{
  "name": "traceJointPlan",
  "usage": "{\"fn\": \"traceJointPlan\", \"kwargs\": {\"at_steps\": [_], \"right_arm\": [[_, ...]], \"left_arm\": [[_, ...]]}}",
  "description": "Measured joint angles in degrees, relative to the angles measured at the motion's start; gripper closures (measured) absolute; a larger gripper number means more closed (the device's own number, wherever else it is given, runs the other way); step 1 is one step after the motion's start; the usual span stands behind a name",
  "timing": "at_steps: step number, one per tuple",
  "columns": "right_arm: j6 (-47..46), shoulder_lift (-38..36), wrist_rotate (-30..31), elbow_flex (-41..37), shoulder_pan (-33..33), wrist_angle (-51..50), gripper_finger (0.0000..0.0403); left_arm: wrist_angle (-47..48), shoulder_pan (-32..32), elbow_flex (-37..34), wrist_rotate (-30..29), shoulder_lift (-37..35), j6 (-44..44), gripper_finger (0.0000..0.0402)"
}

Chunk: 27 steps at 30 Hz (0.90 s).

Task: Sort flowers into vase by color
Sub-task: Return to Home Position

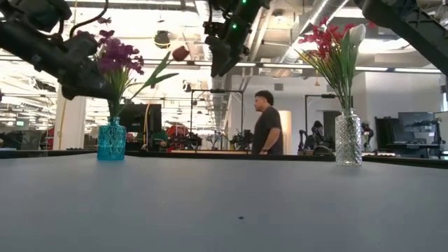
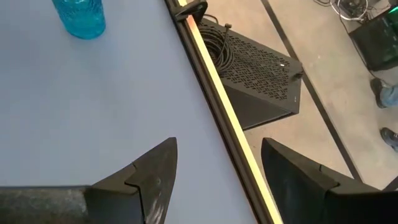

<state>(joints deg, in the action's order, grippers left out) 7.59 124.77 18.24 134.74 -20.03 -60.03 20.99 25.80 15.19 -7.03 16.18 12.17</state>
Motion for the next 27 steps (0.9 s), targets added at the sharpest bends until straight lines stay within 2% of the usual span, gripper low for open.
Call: {"fn": "traceJointPlan", "kwargs": {"at_steps": [7, 12, 17, 21, 27], "right_arm": [[-0.2, -2.0, -0.1, 0.0, 0.3, -4.5, 0.0143], [-2.2, -4.6, -0.1, 0.0, 0.5, -7.7, 0.0143], [-2.2, -6.7, -0.1, 0.0, 2.2, -9.6, 0.0143], [-3.4, -8.0, 0.0, 0.0, 3.9, -12.3, 0.0143], [-5.9, -8.3, 0.4, 0.0, 9.3, -18.1, 0.0143]], "left_arm": [[-0.2, -1.9, 0.0, 9.2, -0.2, 6.9, 0.0287], [-0.6, -7.5, 0.0, 14.5, -0.2, 11.2, 0.0287], [-3.1, -16.8, 0.0, 14.6, -0.2, 14.7, 0.0288], [-9.0, -26.2, 0.0, 13.4, -0.2, 15.5, 0.0288], [-17.0, -40.3, 0.0, 5.0, -0.2, 11.4, 0.0288]]}}
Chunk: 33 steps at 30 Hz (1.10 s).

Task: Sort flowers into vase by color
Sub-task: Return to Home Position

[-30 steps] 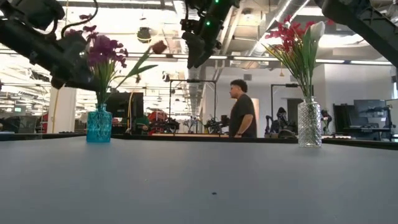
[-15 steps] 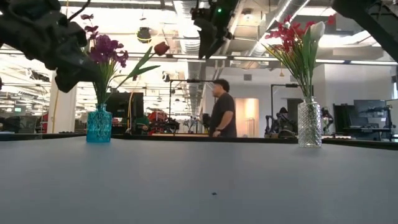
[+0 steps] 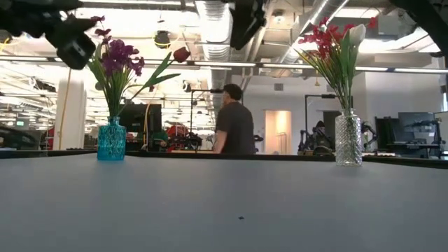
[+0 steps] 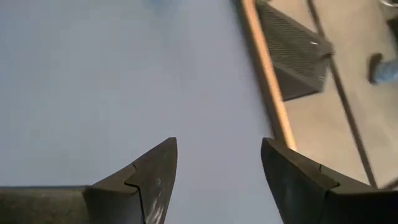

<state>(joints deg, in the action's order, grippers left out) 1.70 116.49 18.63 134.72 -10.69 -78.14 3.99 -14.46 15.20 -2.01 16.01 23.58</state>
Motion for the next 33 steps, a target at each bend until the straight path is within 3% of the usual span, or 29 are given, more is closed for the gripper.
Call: {"fn": "traceJointPlan", "kwargs": {"at_steps": [7, 11, 14, 24, 33], "right_arm": [[-5.1, -2.7, 8.0, -5.8, 8.2, -2.6, 0.0144], [-11.9, -10.2, 14.8, -18.1, 12.7, 0.2, 0.0154], [-16.1, -18.4, 17.6, -32.1, 16.4, 7.4, 0.0167], [-16.3, -48.5, 5.1, -82.1, 22.6, 53.5, 0.0218], [-10.1, -68.3, -4.6, -108.9, 19.1, 78.8, 0.0331]], "left_arm": [[-1.4, -8.3, 0.0, -2.9, -0.2, -5.3, 0.0288], [-1.6, -10.4, 0.0, -1.3, -0.6, -8.4, 0.0288], [-1.6, -11.3, 0.0, 0.9, -1.0, -10.0, 0.0288], [-1.9, -12.3, 0.0, 1.3, -1.2, -16.1, 0.0288], [-2.2, -12.3, 0.0, -0.4, -1.2, -17.9, 0.0288]]}}
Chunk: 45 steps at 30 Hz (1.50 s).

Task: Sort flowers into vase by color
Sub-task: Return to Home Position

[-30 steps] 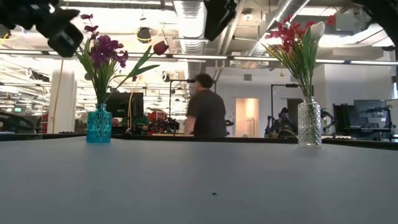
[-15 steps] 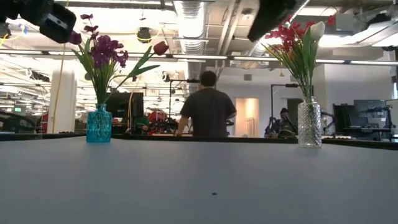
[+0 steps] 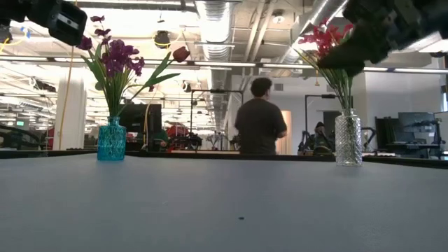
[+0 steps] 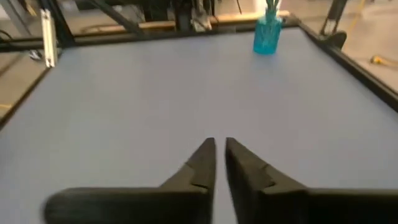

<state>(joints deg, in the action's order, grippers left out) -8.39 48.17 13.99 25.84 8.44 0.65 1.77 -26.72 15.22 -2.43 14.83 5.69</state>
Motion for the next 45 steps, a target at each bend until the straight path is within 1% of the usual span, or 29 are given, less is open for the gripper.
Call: {"fn": "traceJointPlan", "kwargs": {"at_steps": [3, 4, 7, 11, 16, 18, 19, 22, 25, 29, 31, 33, 39, 41, 43, 45], "right_arm": [[2.3, -4.9, -4.4, -5.7, -3.8, 5.1, 0.0378], [3.0, -6.2, -6.3, -7.6, -5.3, 7.1, 0.0386], [4.3, -9.1, -12.1, -12.5, -10.5, 12.7, 0.0382], [5.2, -11.6, -19.7, -16.6, -19.2, 14.2, 0.0371], [4.9, -12.3, -33.5, -17.2, -32.1, 13.3, 0.0386], [3.7, -12.3, -37.4, -17.2, -36.7, 12.8, 0.0386], [3.2, -12.3, -38.4, -17.2, -38.7, 12.4, 0.0385], [2.9, -12.7, -38.2, -17.2, -43.1, 8.1, 0.0377], [2.8, -12.7, -38.1, -17.8, -45.2, 4.3, 0.0377], [2.7, -14.0, -37.8, -22.8, -45.8, 7.3, 0.0385], [1.2, -15.5, -35.9, -25.4, -45.8, 9.2, 0.0384], [0.9, -17.1, -33.9, -25.3, -45.7, 7.4, 0.0381], [2.0, -22.7, -33.6, -25.3, -45.6, 5.4, 0.0381], [2.5, -25.0, -33.6, -25.4, -45.6, 5.2, 0.0381], [2.8, -27.1, -32.9, -25.4, -45.6, 5.6, 0.0381], [2.9, -29.1, -31.1, -25.4, -45.6, 6.7, 0.0381]], "left_arm": [[0.0, 0.0, 0.0, -0.5, 0.0, -1.1, 0.0288], [0.0, 0.0, 0.0, -0.9, 0.0, -1.4, 0.0288], [0.0, 0.0, 0.0, -2.5, 0.0, -2.3, 0.0288], [0.0, 0.0, 0.0, -3.8, 0.0, -3.6, 0.0288], [0.0, 0.0, 0.0, -7.3, 0.0, -3.8, 0.0288], [0.0, 0.0, 0.0, -9.0, 0.0, -4.0, 0.0288], [0.0, 0.0, 0.0, -9.9, 0.0, -4.0, 0.0288], [0.5, 0.0, 0.0, -11.5, 0.0, -4.6, 0.0288], [1.4, 0.0, 0.0, -11.9, 0.0, -5.6, 0.0288], [2.7, 0.0, 0.0, -12.9, -0.1, -6.0, 0.0288], [3.2, 0.0, 0.0, -13.6, -0.8, -5.3, 0.0288], [4.0, 0.0, 0.0, -14.1, -2.4, -4.9, 0.0288], [9.2, 0.0, -0.2, -15.6, -11.5, -3.9, 0.0288], [8.6, 0.0, -1.1, -15.9, -14.6, -3.6, 0.0288], [7.7, 0.0, -1.9, -16.2, -14.7, -3.7, 0.0288], [8.9, 0.1, -2.1, -15.3, -14.5, -4.2, 0.0288]]}}
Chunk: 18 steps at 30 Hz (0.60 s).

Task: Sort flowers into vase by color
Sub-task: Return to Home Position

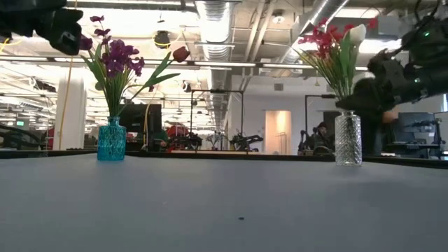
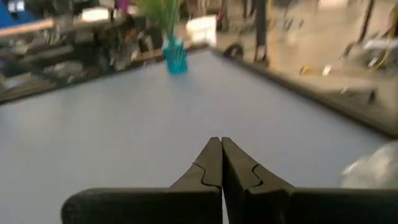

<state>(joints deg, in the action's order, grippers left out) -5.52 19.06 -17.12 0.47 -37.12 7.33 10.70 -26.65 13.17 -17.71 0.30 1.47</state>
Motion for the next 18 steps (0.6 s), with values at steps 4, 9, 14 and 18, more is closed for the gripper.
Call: {"fn": "traceJointPlan", "kwargs": {"at_steps": [4, 9, 14, 18], "right_arm": [[1.5, -2.6, 2.0, 0.0, 0.8, 3.4, 0.0381], [1.7, -3.8, 2.1, 0.0, 1.6, 3.8, 0.0378], [2.1, -3.8, 2.3, -0.1, 1.9, 4.0, 0.0373], [1.8, -3.8, 2.3, -0.1, 1.9, 3.9, 0.0371]], "left_arm": [[0.3, 0.0, -1.3, -0.7, -0.2, -1.3, 0.0288], [-1.9, 0.0, -4.9, -1.0, -0.1, -0.9, 0.0288], [-3.6, 0.0, -7.6, -1.3, -0.2, -1.1, 0.0288], [-4.6, 0.0, -9.4, -4.5, -0.1, -0.8, 0.0288]]}}
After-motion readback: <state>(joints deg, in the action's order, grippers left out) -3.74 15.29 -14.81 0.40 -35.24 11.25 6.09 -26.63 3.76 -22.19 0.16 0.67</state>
